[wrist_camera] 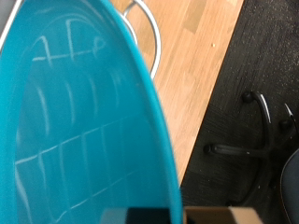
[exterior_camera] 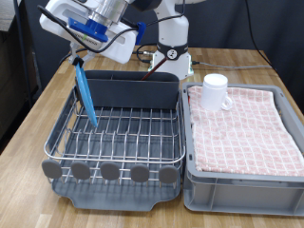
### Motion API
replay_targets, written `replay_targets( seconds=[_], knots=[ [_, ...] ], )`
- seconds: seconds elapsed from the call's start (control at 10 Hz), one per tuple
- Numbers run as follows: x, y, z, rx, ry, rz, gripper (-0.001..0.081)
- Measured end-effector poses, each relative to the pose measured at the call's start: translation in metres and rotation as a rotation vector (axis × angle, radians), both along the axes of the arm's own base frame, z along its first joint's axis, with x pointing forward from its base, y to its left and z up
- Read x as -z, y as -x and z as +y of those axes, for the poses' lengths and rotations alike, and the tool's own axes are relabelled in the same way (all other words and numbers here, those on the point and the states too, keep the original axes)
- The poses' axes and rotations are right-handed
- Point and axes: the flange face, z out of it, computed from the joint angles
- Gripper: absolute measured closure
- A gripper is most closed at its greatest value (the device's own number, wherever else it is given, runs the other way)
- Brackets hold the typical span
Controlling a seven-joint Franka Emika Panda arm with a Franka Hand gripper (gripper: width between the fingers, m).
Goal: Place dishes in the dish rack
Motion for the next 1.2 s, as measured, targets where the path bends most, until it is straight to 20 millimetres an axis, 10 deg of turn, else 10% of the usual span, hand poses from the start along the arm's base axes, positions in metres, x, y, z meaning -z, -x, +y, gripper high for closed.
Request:
replay_targets(
  seconds=[1.2],
  knots=[
    [0.045,-0.02,0.007,0.07,-0.039,0.014,0.0783]
  ],
)
